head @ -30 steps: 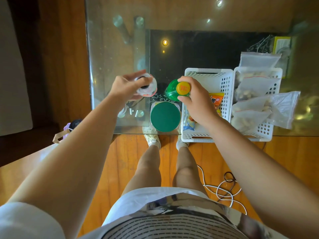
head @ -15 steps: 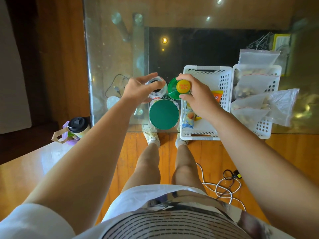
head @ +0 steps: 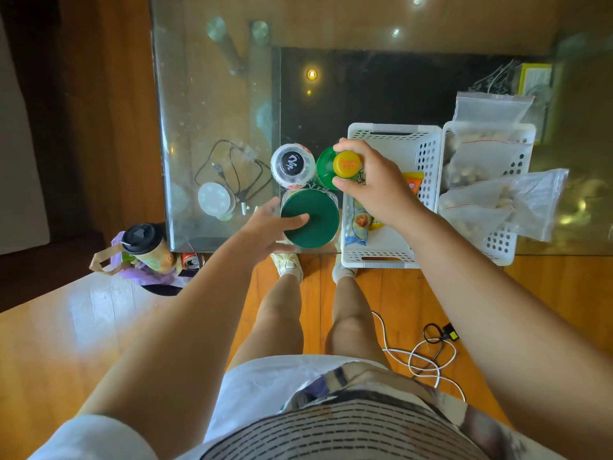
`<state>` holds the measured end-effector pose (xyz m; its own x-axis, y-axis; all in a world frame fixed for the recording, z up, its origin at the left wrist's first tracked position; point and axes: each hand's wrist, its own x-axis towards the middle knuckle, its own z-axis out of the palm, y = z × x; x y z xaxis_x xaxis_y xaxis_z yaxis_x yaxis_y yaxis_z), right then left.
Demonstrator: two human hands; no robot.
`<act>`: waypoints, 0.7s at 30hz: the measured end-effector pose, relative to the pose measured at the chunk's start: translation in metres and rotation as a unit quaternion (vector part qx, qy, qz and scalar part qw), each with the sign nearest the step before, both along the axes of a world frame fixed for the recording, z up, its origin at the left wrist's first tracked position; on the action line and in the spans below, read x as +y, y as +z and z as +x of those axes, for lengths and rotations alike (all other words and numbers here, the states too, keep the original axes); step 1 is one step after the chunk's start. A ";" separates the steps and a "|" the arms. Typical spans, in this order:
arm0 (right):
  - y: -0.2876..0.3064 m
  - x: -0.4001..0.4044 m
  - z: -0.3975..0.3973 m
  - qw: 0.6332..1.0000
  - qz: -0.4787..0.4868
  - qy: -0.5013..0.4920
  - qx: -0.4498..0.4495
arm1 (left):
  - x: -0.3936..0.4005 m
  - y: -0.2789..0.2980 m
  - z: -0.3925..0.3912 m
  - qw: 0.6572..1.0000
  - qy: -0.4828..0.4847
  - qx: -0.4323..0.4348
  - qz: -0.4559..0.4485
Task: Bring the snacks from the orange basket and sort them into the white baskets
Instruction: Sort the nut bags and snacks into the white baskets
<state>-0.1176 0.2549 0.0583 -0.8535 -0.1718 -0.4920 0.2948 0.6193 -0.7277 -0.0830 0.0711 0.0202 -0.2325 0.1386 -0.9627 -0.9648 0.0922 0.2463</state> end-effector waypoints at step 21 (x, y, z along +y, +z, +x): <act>0.001 0.000 0.001 1.000 0.000 0.001 -0.002 | 0.009 -0.002 -0.002 0.998 -0.015 0.053 -0.005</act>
<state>-0.1168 0.2547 0.0588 -0.8510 -0.1723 -0.4962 0.2976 0.6202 -0.7258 -0.0854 0.0800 0.0183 -0.3287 0.1380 -0.9343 -0.9303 0.1233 0.3455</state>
